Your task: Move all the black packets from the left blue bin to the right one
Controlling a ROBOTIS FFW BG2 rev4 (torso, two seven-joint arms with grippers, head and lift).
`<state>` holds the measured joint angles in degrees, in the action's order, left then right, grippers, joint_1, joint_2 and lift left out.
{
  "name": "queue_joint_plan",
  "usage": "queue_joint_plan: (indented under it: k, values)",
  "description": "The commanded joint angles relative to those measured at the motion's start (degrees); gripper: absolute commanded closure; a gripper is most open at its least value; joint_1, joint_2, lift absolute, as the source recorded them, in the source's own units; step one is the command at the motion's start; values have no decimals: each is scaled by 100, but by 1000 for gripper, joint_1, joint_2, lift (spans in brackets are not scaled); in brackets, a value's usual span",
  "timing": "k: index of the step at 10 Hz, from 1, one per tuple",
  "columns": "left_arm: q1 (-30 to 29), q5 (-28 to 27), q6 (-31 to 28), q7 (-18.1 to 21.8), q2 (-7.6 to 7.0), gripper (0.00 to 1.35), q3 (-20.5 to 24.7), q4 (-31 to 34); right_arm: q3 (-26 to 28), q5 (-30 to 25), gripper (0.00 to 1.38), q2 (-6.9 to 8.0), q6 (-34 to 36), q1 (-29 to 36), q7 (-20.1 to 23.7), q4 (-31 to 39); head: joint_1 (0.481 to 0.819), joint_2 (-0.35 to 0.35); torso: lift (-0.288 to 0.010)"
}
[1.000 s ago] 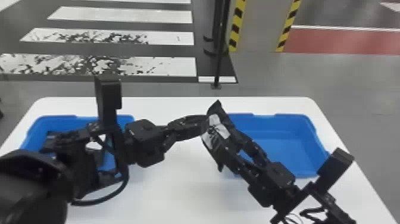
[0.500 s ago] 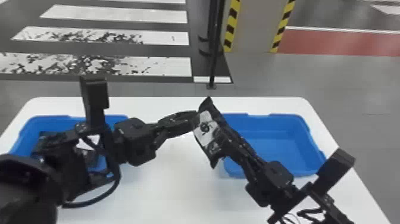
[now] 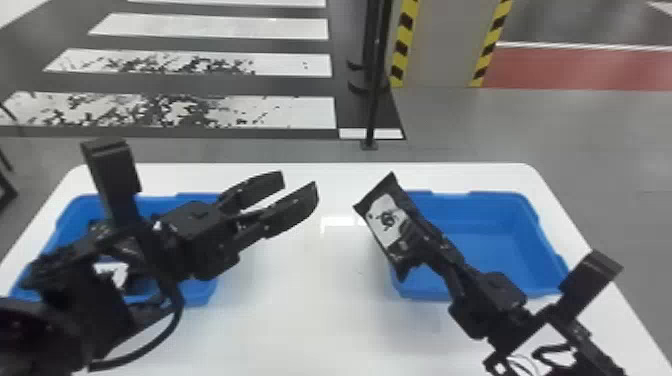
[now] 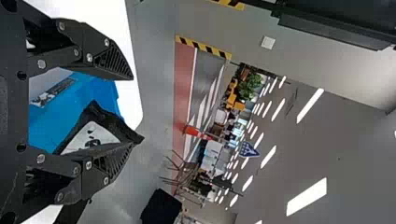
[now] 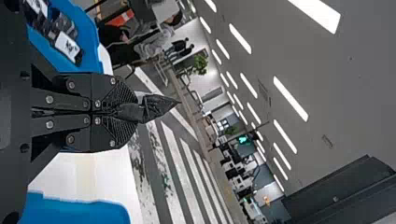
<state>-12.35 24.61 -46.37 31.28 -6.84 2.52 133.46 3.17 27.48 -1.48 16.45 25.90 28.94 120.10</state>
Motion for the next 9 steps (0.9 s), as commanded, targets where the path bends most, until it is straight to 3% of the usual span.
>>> queue_joint_plan:
  k: [1,3,5,6,7,8,9]
  values:
    - [-214,-27,11,1,-46,183,262,133,380,-62,1283,-125,0,-481,-11,-627,695,-57,-140]
    - [-424,-39,-18,1,-28,188,547,259,917,-142,1282,-327,28,-1100,-20,-1499,695,-91,-140]
    - [-551,-50,-74,1,-20,188,787,330,1225,-588,1277,-450,42,-1592,-73,-2174,695,-138,-140]
    - [-537,-119,-74,1,-11,188,822,330,1294,-622,1042,-476,42,-1718,-134,-2357,695,-149,-140]
    - [-551,-233,-74,1,-11,188,833,358,1408,-771,490,-485,28,-1704,-205,-2343,695,-167,-140]
    - [-593,-267,-74,1,-2,188,867,358,1408,-817,85,-476,-28,-1606,-257,-2300,695,-179,-140]
    - [-621,-347,-88,1,7,188,924,358,1408,-817,81,-423,-169,-1395,-354,-2090,695,-186,-140]
